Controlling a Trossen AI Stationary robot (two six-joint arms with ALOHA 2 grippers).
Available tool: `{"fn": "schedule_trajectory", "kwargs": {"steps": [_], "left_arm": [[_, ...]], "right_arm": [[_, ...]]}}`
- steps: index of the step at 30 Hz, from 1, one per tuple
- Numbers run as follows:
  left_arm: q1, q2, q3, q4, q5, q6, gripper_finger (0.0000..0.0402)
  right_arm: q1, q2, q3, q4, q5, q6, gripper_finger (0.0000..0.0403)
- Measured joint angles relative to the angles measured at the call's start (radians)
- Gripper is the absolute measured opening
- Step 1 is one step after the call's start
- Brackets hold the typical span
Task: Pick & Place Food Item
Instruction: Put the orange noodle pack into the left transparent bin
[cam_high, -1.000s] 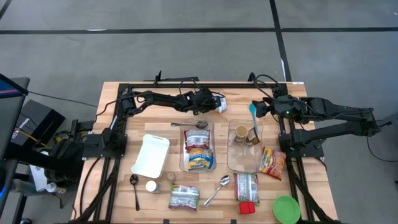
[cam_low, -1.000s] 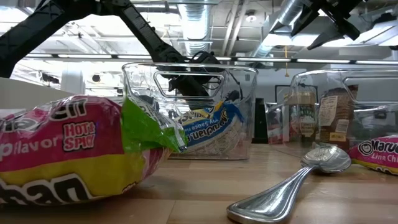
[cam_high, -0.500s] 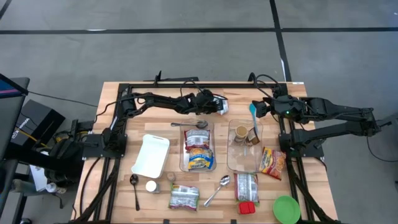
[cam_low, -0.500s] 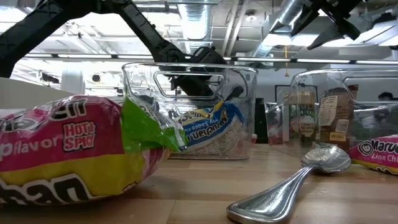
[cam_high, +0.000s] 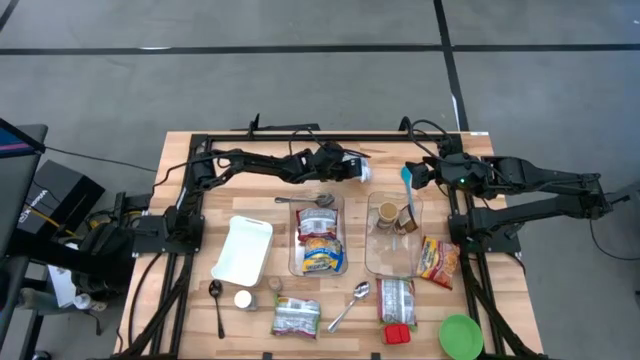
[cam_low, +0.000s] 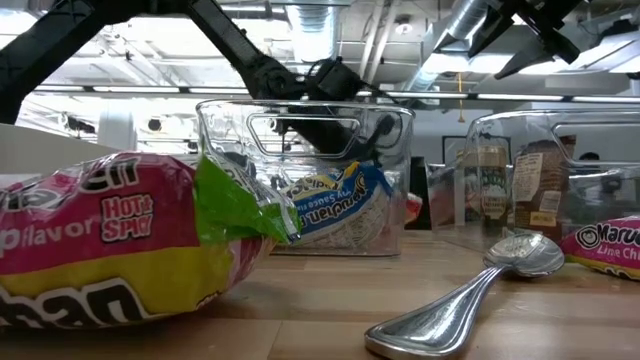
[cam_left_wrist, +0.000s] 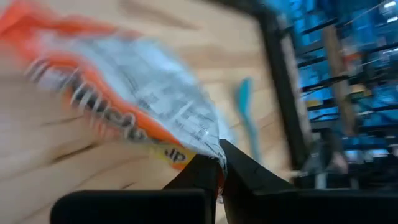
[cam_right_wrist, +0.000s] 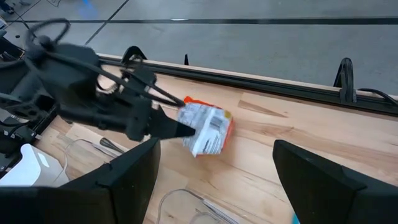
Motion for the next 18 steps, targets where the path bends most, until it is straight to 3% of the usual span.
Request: {"fn": "schedule_trajectory", "kwargs": {"steps": [14, 18], "left_arm": [[-0.006, -0.198, 0.0, 0.007, 0.002, 0.163, 0.0002], [-0.007, -0.293, 0.0, 0.015, 0.082, 0.269, 0.0002]], "right_arm": [[0.0, 0.0, 0.0, -0.002, 0.0, 0.0, 0.0304], [0.0, 0.0, 0.0, -0.002, 0.0, -0.001, 0.0304]]}}
